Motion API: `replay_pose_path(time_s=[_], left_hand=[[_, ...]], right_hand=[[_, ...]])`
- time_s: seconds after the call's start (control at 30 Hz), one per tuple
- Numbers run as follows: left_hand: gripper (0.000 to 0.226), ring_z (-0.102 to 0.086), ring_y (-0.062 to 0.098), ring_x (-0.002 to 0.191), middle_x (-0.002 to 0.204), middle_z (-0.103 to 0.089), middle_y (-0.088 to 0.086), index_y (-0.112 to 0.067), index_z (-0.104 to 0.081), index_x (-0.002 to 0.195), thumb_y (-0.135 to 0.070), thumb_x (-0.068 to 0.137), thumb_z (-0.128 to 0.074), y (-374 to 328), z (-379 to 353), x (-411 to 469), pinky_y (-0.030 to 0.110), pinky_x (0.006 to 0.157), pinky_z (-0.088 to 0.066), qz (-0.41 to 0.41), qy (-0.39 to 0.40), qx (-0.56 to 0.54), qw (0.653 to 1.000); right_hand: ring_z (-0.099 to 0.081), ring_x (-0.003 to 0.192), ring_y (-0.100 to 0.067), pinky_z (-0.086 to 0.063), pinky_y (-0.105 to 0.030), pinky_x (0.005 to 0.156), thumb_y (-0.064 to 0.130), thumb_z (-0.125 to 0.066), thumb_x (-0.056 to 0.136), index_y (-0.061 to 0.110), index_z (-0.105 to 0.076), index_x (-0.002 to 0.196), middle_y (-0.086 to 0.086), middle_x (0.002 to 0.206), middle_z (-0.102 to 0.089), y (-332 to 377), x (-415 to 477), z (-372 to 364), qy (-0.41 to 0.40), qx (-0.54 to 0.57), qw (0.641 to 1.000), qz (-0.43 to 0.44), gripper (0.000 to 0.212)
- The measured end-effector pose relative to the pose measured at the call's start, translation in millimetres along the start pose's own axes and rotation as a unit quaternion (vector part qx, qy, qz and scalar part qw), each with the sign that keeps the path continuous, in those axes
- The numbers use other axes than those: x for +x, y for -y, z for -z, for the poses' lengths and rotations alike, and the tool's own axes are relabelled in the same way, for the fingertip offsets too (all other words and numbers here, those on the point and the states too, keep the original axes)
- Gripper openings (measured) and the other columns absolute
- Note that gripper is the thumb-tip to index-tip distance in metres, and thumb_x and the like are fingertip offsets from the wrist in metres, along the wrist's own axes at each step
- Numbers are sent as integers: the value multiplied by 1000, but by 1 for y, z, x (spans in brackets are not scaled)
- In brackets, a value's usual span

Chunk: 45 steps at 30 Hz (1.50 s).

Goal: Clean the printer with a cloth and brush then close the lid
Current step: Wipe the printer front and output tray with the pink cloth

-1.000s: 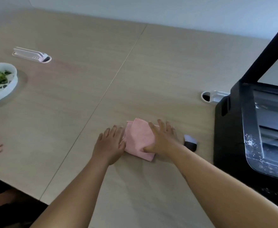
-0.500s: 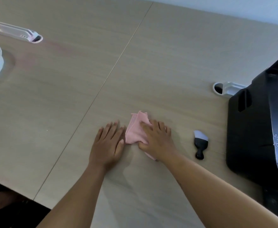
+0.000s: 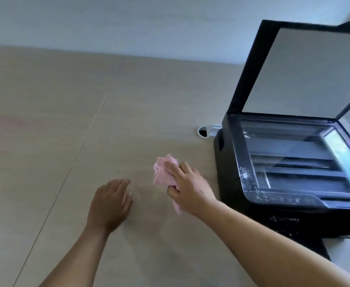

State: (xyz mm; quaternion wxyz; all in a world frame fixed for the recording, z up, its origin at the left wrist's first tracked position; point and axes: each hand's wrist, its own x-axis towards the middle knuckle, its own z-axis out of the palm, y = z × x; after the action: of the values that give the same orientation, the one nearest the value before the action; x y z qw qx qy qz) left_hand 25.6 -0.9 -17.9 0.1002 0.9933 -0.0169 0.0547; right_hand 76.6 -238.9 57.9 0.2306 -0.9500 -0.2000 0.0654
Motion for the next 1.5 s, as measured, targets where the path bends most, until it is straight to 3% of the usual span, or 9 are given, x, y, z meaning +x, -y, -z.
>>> replay_pose_path(time_s=[0.13, 0.33, 0.53, 0.67, 0.77, 0.87, 0.97, 1.23, 1.5], left_hand=[[42, -61, 36, 91, 97, -64, 10, -9, -61, 117, -31, 88, -40, -52, 28, 58, 43, 74, -47, -79, -61, -3, 995], [47, -57, 28, 109, 118, -62, 9, -13, -53, 130, -36, 93, -36, -160, 45, 108, 40, 88, -49, -110, -67, -134, 983], [43, -42, 12, 132, 147, -42, -4, -27, -41, 142, -40, 101, -34, -242, 30, 136, 35, 106, -36, -68, 49, -280, 956], [40, -52, 14, 123, 139, -49, -4, -28, -45, 134, -43, 98, -38, -264, 23, 144, 39, 104, -41, -32, 57, -311, 948], [39, -49, 8, 125, 140, -47, -8, -30, -47, 134, -37, 96, -41, -264, 23, 158, 39, 107, -40, -39, 27, -347, 937], [43, -27, 4, 142, 158, -27, -7, -27, -44, 144, -28, 101, -38, -262, 20, 170, 29, 116, -26, -77, 77, -315, 943], [44, -15, 3, 146, 161, -12, -13, -31, -42, 145, -31, 101, -35, -256, 11, 174, 28, 114, -25, -126, 82, -268, 952], [55, -31, 24, 144, 153, -39, 3, -18, -48, 142, -36, 95, -25, -252, 21, 214, 45, 119, -19, -401, 53, -83, 911], [53, -27, 22, 145, 154, -37, -1, -21, -41, 147, -33, 97, -25, -246, 7, 224, 48, 118, -20, -435, 50, -86, 895]], right_hand=[[-53, 95, -24, -50, -39, 72, 34, -54, 75, 44, -28, 138, 7, 109, -50, -8, -14, 75, -86, 13, 996, -7, 68], [-54, 97, -25, -49, -39, 76, 39, -50, 75, 37, -45, 127, 6, 106, -54, -82, -47, 142, -165, -41, 984, -60, 52], [-51, 94, -23, -45, -38, 74, 48, -50, 83, 30, -55, 99, 8, 95, -51, -147, -70, 162, -137, -55, 986, -77, 24], [-49, 88, -22, -45, -40, 72, 75, -32, 83, 27, -50, 86, 9, 89, -49, -157, -72, 154, -127, -71, 989, -39, 51], [-49, 94, -22, -45, -40, 75, 68, -33, 86, 28, -56, 94, 8, 96, -51, -153, -66, 147, -105, -66, 991, -48, 46], [-49, 100, -20, -43, -38, 80, 53, -43, 91, 39, -54, 119, 14, 107, -53, -148, -61, 141, -86, -88, 991, -46, 33], [-47, 102, -19, -40, -37, 83, 43, -49, 88, 44, -46, 131, 16, 114, -52, -141, -62, 134, -81, -103, 990, -43, 43], [-46, 106, -15, -37, -37, 87, 75, -37, 82, 44, -50, 128, 24, 125, -50, -122, -70, 121, -109, -110, 982, -105, 57], [-52, 95, -20, -42, -39, 79, 54, -34, 80, 38, -59, 115, 14, 103, -57, -111, -74, 116, -125, -136, 972, -148, 46]])
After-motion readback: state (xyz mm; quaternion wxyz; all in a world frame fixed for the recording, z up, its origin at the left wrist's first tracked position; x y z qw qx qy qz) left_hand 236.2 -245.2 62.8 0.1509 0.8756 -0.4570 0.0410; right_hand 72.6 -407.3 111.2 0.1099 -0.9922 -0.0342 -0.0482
